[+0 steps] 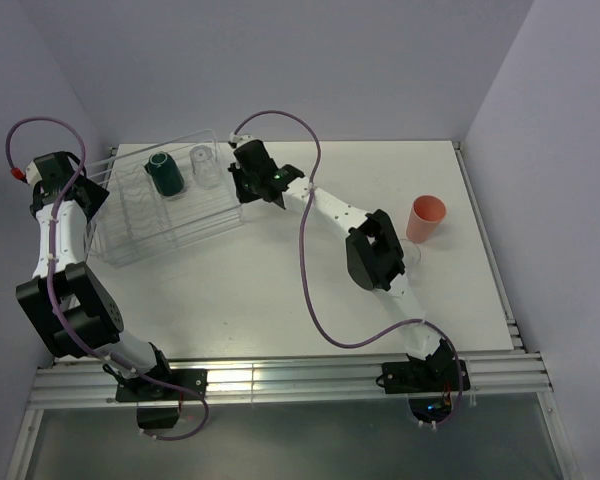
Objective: Load the cups into the dish rack
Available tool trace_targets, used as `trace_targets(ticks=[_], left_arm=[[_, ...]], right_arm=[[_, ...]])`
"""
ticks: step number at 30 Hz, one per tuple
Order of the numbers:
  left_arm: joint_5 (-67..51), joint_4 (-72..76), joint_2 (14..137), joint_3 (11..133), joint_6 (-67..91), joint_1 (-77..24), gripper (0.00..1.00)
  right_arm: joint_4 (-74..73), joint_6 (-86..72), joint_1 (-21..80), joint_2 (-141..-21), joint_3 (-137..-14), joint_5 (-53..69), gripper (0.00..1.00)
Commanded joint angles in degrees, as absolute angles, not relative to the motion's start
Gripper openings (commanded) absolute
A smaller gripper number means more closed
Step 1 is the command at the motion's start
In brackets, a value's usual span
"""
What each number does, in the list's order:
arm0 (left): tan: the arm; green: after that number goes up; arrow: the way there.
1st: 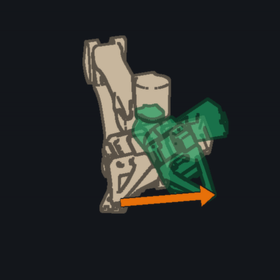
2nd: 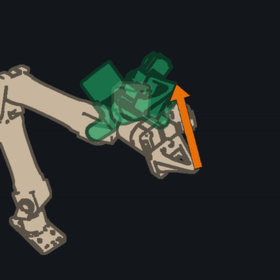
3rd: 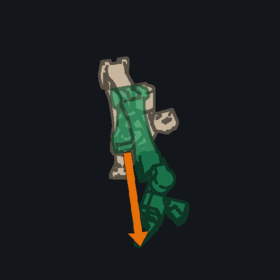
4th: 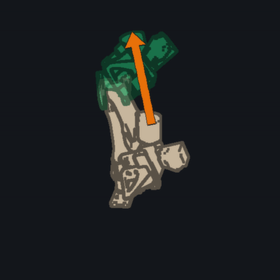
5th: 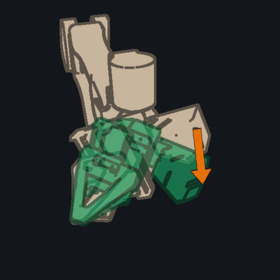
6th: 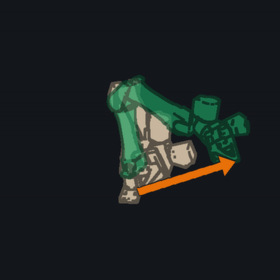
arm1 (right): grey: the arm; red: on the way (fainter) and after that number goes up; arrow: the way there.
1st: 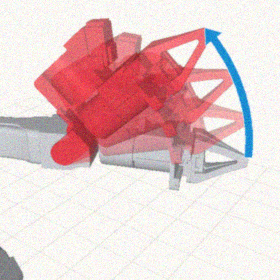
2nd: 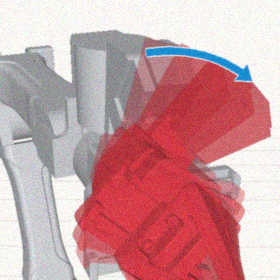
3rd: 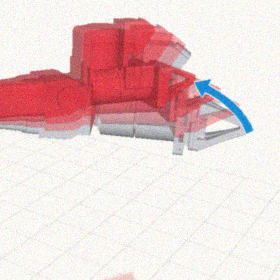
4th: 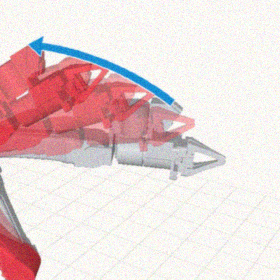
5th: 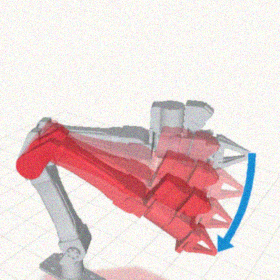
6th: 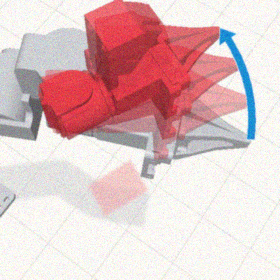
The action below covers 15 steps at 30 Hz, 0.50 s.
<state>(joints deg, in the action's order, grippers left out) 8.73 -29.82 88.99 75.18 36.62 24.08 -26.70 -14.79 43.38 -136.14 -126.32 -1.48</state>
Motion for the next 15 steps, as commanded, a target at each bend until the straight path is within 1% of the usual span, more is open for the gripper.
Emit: trace_targets(ticks=[1, 3, 4, 15], left_arm=[[10.2, -28.7, 89.2, 76.9, 36.3, 24.3, 0.0], [10.2, -28.6, 89.4, 76.8, 36.3, 24.3, 0.0], [10.2, -28.7, 89.5, 76.8, 36.3, 24.3, 0.0], [9.8, -28.8, 90.4, 77.5, 36.1, 24.3, 0.0]], right_arm=[[-24.9, -14.0, 43.8, -135.8, -126.0, -4.5, 0.15], [-24.9, -14.1, 43.8, -135.8, -125.2, -5.2, 0.02], [-24.8, -14.2, 43.8, -135.6, -124.9, -5.4, 0.0], [-22.2, -15.6, 43.4, -131.7, -116.5, -7.4, 0.0]])
